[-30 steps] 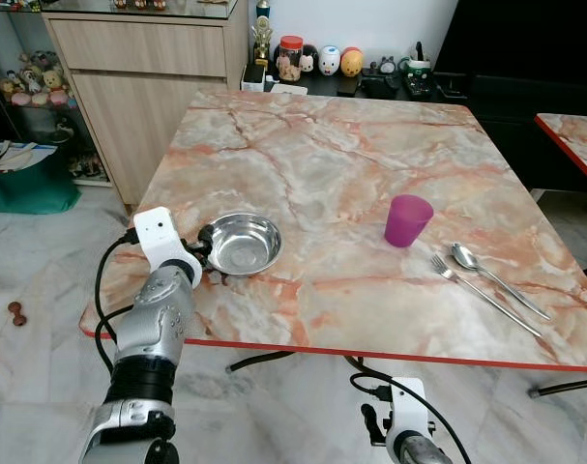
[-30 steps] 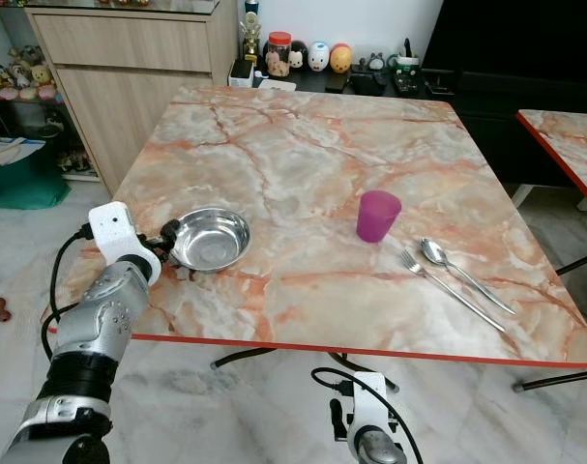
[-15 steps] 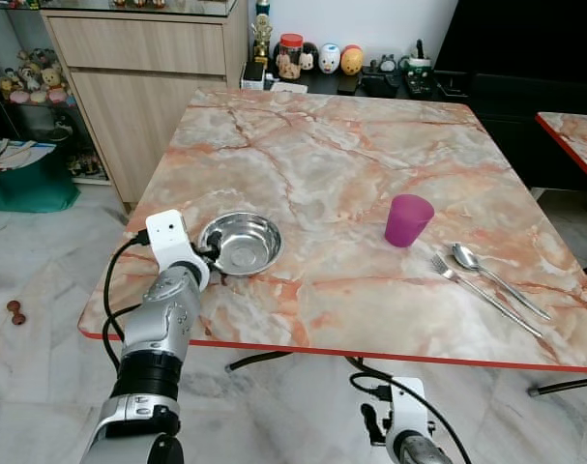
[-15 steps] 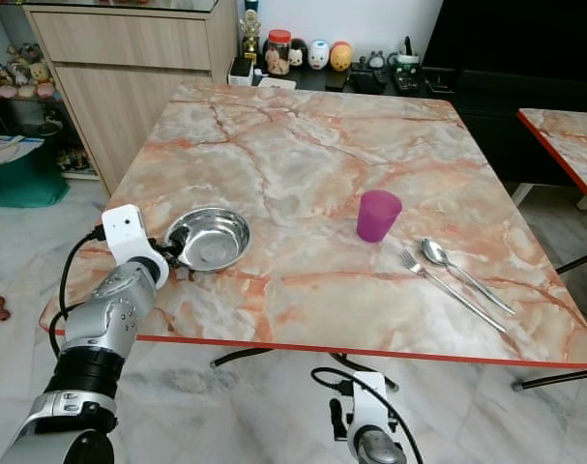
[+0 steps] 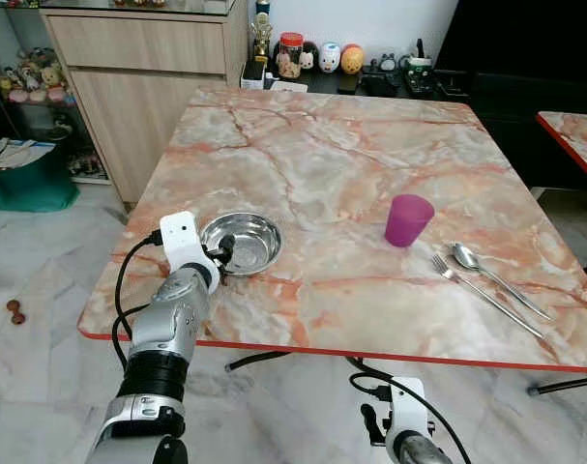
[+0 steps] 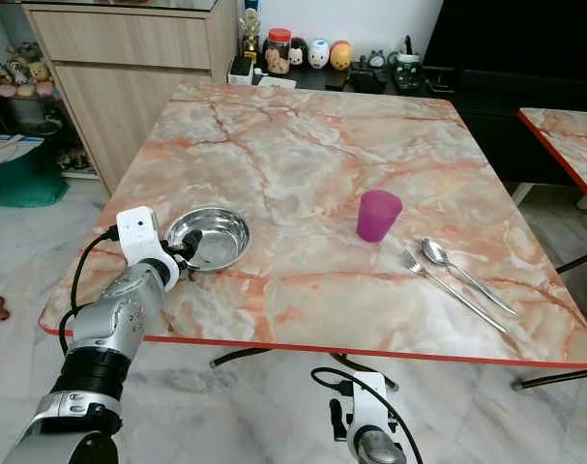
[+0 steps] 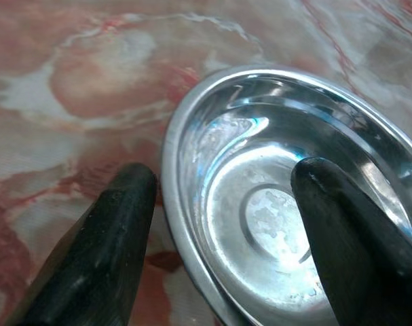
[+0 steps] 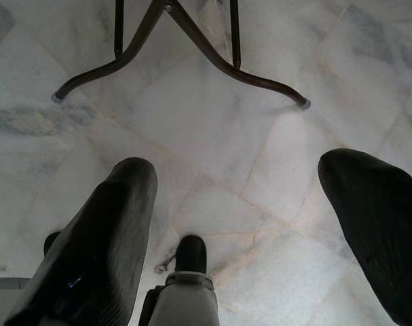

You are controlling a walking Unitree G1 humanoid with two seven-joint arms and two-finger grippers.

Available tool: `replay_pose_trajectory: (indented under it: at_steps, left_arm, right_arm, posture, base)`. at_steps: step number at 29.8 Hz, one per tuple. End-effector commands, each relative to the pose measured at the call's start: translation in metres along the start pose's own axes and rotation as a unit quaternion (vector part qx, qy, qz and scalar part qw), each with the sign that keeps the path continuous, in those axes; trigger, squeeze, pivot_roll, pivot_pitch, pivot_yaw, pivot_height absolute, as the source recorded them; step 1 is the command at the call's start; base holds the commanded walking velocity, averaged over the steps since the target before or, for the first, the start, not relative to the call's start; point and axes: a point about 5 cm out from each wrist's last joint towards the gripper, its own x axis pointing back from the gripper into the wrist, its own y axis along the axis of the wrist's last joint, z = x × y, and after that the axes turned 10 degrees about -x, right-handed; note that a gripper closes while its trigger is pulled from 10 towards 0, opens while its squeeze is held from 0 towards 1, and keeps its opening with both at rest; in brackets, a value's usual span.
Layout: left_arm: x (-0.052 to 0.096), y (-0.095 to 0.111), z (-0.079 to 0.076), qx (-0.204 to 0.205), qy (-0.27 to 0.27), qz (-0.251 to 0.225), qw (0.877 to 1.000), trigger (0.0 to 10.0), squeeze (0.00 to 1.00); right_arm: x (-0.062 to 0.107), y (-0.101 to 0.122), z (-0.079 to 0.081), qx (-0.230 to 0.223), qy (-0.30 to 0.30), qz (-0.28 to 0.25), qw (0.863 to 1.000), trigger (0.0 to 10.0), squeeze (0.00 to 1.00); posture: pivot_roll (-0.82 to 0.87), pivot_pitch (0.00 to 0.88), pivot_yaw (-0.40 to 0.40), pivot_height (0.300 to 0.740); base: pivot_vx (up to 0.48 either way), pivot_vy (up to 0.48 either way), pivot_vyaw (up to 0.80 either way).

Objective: Setting the table

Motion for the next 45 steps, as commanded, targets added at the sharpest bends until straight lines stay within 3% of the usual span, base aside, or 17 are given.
replay_pose_trajectory:
  at_steps: [1,14,15,17,18,45]
  left_arm:
    - [0.0002,-0.0021,-0.0055,-0.008,-0.01,0.01,1.0,10.0,0.0]
    - [0.0004,-0.0055,-0.0057,-0.006,-0.007,0.019,1.0,10.0,0.0]
    - [0.0005,-0.0061,-0.0061,-0.006,-0.008,0.02,1.0,4.9,0.0]
    - [0.0007,-0.0064,-0.0065,-0.005,-0.009,0.021,1.0,1.1,0.0]
    - [0.0007,-0.0064,-0.0068,-0.005,-0.009,0.021,1.0,0.0,0.0]
    - [0.0016,-0.0076,-0.0074,-0.004,-0.007,0.02,1.0,0.0,0.0]
  right_arm:
    - [-0.0001,0.0003,-0.0026,-0.001,-0.004,0.003,1.0,10.0,0.0]
    - [-0.0002,0.0003,-0.0025,-0.002,-0.004,0.003,1.0,10.0,0.0]
    - [-0.0002,0.0003,-0.0024,-0.001,-0.004,0.003,1.0,10.0,0.0]
    - [-0.0002,0.0003,-0.0024,-0.001,-0.003,0.004,1.0,10.0,0.0]
    - [-0.0002,0.0003,-0.0024,-0.001,-0.003,0.004,1.0,10.0,0.0]
    - [-0.0001,0.0,-0.0031,0.003,-0.004,0.006,1.0,10.0,0.0]
  posture:
    - [0.0,0.0,-0.077,0.74]
    - [0.0,0.0,-0.078,0.74]
    - [0.0,0.0,-0.078,0.74]
    - [0.0,0.0,-0.078,0.74]
    - [0.0,0.0,-0.078,0.74]
    - [0.0,0.0,-0.08,0.74]
  base:
    - [0.0,0.0,0.0]
    - [0.0,0.0,0.0]
    - [0.0,0.0,0.0]
    - [0.0,0.0,0.0]
    - [0.0,0.0,0.0]
    - [0.0,0.0,0.0]
